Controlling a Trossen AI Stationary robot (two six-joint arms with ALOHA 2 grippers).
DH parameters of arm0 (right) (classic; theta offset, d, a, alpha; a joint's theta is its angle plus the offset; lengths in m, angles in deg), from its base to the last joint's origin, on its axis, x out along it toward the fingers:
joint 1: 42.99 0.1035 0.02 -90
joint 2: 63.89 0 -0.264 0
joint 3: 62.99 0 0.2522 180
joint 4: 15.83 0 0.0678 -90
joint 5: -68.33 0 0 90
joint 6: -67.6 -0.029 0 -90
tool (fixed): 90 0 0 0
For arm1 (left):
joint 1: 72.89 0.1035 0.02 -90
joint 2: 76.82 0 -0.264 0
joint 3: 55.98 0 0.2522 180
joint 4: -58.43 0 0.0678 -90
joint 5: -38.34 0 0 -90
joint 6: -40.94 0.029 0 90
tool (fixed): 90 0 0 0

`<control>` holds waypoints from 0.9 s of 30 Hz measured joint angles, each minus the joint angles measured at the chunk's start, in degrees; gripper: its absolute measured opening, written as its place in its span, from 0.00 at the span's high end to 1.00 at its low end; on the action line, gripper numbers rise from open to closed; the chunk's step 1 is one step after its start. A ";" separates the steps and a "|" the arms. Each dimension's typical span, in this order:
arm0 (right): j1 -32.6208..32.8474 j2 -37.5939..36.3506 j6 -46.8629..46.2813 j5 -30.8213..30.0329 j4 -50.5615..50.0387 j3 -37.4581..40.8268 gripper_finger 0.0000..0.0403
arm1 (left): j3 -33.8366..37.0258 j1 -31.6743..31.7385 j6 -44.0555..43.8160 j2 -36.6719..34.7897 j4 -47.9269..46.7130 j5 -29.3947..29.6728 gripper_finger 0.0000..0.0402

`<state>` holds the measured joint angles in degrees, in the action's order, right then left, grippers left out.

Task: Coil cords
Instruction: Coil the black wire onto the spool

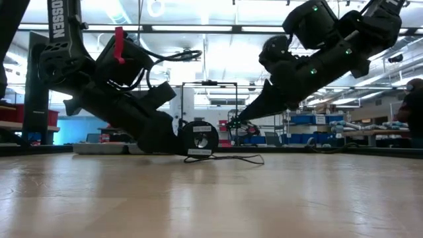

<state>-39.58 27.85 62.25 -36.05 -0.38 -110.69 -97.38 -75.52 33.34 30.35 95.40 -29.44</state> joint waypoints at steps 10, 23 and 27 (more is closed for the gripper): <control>-0.99 0.45 13.42 6.51 -4.90 -6.70 0.74 | -0.13 0.10 0.04 -0.07 -1.82 -3.90 1.00; -4.91 10.16 16.08 13.19 -11.17 -15.61 0.81 | -0.04 0.09 -0.11 -0.04 -1.57 -4.05 1.00; -5.78 11.25 15.97 17.16 -11.12 -15.63 0.84 | 0.02 0.05 0.04 0.00 -1.11 -4.20 1.00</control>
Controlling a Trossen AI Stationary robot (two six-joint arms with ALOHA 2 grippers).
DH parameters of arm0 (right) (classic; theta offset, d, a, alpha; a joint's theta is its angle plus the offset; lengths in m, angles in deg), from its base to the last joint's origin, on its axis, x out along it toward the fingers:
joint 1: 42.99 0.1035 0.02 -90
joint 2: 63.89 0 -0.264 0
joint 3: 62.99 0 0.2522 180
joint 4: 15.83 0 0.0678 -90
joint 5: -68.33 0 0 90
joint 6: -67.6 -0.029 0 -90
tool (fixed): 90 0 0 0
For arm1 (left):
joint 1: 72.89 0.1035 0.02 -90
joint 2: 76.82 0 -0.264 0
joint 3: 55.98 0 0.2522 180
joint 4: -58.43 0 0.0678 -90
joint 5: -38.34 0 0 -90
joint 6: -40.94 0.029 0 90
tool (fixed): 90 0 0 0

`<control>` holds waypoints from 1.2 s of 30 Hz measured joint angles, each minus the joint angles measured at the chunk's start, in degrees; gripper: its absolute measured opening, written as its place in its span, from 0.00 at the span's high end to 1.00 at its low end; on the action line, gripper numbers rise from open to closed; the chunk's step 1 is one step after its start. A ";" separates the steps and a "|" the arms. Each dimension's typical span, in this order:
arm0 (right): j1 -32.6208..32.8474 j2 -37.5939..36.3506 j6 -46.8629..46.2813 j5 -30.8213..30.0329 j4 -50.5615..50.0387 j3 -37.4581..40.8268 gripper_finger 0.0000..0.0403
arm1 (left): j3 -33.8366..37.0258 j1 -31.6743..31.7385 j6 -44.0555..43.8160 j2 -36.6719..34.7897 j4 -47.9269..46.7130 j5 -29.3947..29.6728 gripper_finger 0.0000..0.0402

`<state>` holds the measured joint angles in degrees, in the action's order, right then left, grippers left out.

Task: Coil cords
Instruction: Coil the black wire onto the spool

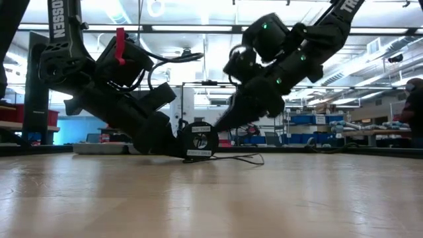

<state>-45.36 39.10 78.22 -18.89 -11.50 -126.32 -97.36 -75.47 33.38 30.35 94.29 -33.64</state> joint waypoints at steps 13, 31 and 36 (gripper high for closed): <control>-0.16 1.67 -0.03 4.11 3.13 0.06 0.99 | 0.11 -0.01 0.09 0.09 1.41 -0.05 1.00; -0.12 2.98 -2.43 1.08 3.68 0.17 0.91 | -0.09 0.01 -3.35 0.11 2.42 -0.21 1.00; -0.12 2.98 -2.50 0.65 3.88 0.17 0.95 | -0.07 0.01 -3.31 0.11 2.59 -0.10 1.00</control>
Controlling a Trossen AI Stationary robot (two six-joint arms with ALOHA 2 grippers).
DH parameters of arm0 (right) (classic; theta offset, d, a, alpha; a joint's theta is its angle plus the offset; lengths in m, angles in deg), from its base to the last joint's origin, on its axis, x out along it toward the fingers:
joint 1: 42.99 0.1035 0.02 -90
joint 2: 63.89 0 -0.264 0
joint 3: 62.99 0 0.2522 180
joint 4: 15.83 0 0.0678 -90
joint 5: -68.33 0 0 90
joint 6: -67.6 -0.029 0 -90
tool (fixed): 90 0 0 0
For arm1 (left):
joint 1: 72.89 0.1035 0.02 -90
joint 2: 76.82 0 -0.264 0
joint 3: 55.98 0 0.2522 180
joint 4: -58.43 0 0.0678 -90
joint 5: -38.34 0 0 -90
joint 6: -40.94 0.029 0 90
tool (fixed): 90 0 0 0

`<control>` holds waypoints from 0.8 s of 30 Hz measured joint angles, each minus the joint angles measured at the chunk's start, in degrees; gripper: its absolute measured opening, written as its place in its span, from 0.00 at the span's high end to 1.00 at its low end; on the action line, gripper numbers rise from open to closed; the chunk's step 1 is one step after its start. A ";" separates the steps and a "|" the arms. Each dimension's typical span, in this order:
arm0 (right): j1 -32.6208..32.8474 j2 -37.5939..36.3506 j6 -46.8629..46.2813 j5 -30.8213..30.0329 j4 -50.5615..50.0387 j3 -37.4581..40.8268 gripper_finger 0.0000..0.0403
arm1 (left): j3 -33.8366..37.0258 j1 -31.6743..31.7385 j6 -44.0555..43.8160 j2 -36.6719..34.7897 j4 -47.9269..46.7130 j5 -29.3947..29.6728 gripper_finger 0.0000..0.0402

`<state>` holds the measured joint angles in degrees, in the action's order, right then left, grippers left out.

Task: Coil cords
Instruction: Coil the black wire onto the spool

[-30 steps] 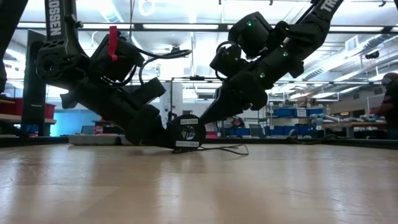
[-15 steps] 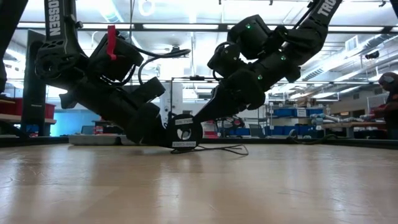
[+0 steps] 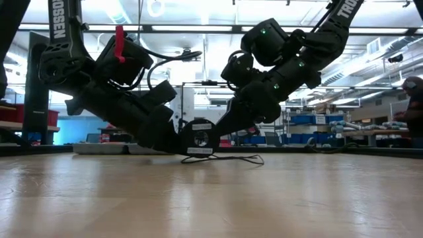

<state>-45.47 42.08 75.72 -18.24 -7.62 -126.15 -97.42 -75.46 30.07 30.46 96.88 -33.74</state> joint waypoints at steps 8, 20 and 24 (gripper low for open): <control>0.02 0.00 -0.39 -0.31 0.07 0.00 0.99 | 0.00 0.04 -0.08 0.00 0.11 0.17 1.00; 0.00 -0.13 -1.35 -0.24 -2.28 -0.04 1.00 | -0.04 -0.07 -3.23 -0.13 -0.76 -1.81 0.77; -0.02 -0.17 -1.29 1.13 -2.51 -0.04 1.00 | -0.02 -0.04 -3.38 -0.15 -1.02 -3.66 0.71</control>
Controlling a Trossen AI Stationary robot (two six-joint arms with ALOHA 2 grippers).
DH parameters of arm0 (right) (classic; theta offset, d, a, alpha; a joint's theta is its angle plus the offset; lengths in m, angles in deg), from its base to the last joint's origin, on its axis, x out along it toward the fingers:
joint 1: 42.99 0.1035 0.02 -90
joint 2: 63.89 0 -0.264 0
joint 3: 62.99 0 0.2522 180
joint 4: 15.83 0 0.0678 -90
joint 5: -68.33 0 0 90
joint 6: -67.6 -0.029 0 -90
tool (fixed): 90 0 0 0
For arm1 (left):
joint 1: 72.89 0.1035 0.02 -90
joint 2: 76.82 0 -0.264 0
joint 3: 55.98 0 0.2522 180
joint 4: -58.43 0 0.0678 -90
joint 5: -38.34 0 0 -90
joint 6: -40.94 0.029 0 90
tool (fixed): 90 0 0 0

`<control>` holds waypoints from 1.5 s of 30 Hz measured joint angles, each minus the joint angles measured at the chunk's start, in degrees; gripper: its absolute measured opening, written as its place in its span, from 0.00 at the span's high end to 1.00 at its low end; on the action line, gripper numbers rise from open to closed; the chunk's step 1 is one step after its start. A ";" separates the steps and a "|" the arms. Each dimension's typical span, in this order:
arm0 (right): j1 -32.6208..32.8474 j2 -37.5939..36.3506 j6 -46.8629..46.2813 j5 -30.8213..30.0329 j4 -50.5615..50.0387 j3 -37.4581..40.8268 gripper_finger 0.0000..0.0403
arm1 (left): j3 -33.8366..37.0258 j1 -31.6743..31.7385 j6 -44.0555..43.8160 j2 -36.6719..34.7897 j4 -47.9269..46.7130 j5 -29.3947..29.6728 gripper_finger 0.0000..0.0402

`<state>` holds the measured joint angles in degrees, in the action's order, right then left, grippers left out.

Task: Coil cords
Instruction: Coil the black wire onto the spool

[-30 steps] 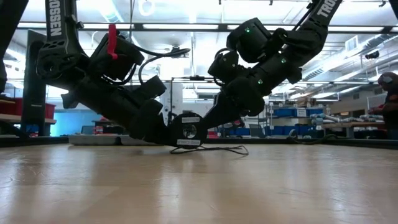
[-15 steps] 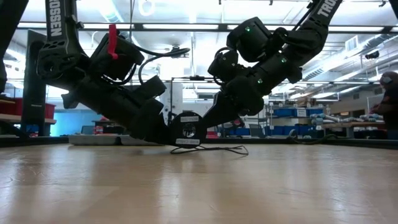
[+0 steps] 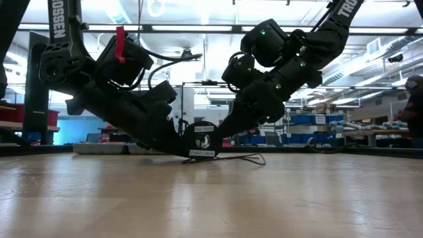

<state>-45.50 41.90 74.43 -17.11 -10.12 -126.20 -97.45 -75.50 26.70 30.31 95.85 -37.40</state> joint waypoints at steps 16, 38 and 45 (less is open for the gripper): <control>-0.28 -0.04 -1.03 1.41 -0.90 -0.04 1.00 | 6.65 -0.01 2.08 -5.35 4.02 1.56 0.70; -0.31 0.00 -2.14 2.56 -0.78 0.00 1.00 | 7.10 2.70 3.32 -5.29 8.96 -4.93 0.79; -0.29 0.02 -2.22 2.58 -0.68 0.02 1.00 | 7.00 3.96 3.65 -5.29 9.35 -5.85 0.89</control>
<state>-45.79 41.93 72.22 -14.53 -10.80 -126.18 -90.45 -71.55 30.35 25.02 105.21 -43.26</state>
